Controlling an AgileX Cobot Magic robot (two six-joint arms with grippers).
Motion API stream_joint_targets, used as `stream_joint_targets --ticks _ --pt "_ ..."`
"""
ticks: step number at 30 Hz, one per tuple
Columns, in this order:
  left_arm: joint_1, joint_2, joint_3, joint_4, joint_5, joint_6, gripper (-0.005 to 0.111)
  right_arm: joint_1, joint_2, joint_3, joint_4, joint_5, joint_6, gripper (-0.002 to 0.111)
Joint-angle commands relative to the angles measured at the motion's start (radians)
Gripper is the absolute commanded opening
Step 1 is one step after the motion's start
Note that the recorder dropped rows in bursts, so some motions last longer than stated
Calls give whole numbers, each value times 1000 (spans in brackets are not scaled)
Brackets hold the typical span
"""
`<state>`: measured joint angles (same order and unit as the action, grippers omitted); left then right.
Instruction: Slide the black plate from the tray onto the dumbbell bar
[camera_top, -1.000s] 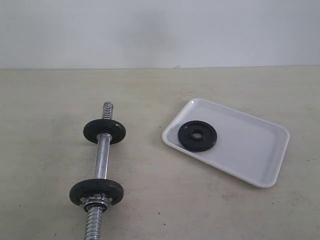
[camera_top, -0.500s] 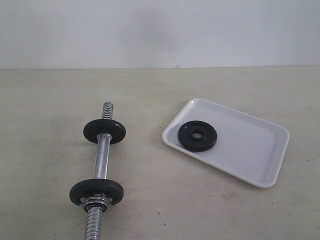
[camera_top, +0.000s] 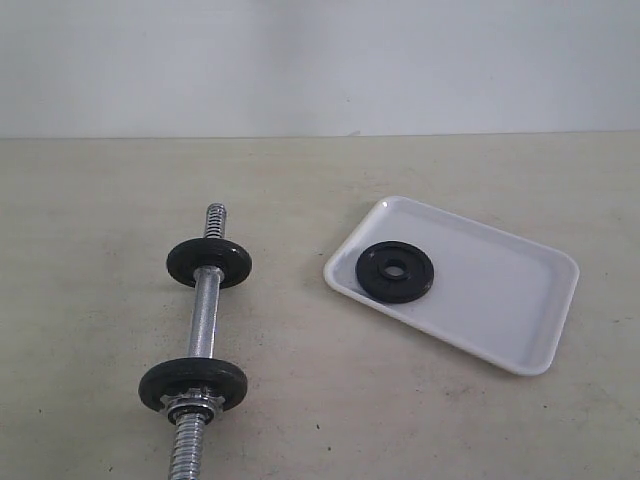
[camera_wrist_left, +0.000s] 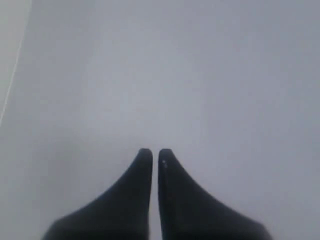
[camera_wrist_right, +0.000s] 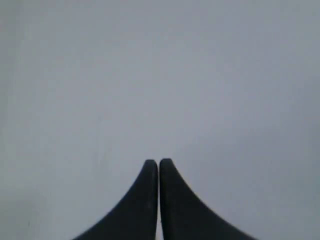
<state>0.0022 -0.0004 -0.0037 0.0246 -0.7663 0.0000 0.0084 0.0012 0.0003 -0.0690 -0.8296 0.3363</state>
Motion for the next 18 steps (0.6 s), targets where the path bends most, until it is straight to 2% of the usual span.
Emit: stream_joint_targets --ticks 1,6,8,9,11,13,15,16,18 --pt "5 0 4 1 -221 -17 4 0 -1 0 132 -154 -120 0" --pt "5 0 4 6 -370 -22 4 0 -1 0 354 -185 -58 0" --pt "5 0 4 15 -361 -75 4 0 -1 0 354 -174 -49 0" --pt "5 0 4 20 -313 -132 4 0 -1 0 336 -110 -54 0" --pt "5 0 -13 57 -145 -225 4 0 -1 -55 255 158 -72 0" --pt "5 0 -83 162 155 -298 4 0 -1 -148 150 497 -118 0" --pt "5 4 -171 368 487 -442 4 0 56 -254 44 830 -129 0" --pt "5 28 -200 448 580 -519 4 0 96 -307 20 959 -132 0" --pt "5 105 -258 565 676 -678 4 0 187 -404 11 1178 -223 0"
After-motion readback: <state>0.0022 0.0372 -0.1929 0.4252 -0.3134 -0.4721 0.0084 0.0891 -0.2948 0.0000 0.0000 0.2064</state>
